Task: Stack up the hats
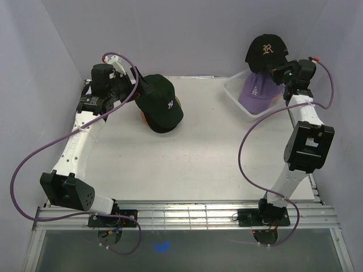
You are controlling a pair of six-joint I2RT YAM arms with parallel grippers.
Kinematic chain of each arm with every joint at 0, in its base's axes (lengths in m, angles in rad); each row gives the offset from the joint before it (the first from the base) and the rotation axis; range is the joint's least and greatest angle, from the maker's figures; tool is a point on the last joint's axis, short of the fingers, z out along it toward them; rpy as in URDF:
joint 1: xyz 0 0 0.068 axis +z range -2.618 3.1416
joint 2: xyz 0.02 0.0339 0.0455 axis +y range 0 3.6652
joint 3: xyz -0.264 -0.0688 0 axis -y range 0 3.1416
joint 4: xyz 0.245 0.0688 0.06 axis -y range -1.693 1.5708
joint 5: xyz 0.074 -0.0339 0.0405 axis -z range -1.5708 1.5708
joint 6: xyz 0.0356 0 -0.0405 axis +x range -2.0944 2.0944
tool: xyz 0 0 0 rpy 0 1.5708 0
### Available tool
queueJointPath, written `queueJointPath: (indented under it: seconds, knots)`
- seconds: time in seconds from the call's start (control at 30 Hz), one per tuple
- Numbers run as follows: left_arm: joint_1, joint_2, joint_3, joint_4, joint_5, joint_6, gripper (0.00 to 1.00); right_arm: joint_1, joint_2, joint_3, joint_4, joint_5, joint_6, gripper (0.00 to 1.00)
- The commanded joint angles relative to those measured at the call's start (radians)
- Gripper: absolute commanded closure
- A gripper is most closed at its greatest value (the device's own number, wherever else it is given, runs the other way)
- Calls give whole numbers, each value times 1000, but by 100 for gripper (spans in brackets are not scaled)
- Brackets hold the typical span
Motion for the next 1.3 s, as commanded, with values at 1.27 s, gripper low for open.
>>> queueJointPath:
  seconds: [1.27]
  knots:
    - [3,-58,215,-30,22,-63,7,654,-206,-233,608,-74,286,92]
